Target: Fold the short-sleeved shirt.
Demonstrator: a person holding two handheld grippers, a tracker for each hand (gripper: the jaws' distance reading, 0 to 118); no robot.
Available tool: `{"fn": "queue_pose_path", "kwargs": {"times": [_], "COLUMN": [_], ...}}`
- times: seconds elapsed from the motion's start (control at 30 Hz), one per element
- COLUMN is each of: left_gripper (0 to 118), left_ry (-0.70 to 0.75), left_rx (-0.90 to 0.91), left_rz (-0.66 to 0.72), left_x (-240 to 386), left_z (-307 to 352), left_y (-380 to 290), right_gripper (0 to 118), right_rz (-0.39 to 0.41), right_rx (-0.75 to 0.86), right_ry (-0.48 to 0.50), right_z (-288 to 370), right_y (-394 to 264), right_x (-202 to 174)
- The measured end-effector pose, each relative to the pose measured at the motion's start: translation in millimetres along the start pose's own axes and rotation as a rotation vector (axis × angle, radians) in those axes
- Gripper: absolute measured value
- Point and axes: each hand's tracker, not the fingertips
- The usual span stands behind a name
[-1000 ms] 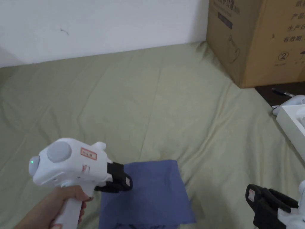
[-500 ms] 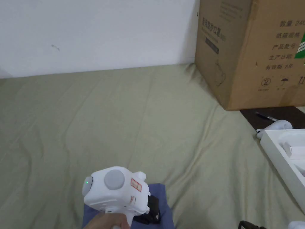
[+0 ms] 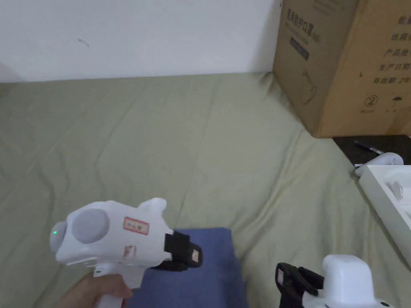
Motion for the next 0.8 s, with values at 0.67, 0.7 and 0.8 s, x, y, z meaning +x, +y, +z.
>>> {"fn": "queue_pose_path", "kwargs": {"times": [0.67, 0.7, 0.8], "left_gripper": [104, 104, 104], "left_ry": [-0.078, -0.101, -0.159], "left_rx": [0.006, -0.005, -0.056], "left_rz": [0.395, 0.394, 0.409], "left_x": [-153, -151, -146], "left_z": [39, 30, -5], "left_y": [-21, -17, -1], "right_gripper": [0, 0, 0], "right_rz": [0.157, 0.162, 0.18], "right_rx": [-0.043, -0.036, -0.045], "right_ry": [-0.088, -0.088, -0.087], "right_z": [-153, -150, -150], "right_y": [-73, -71, -66], "right_x": [-65, -63, -64]}}
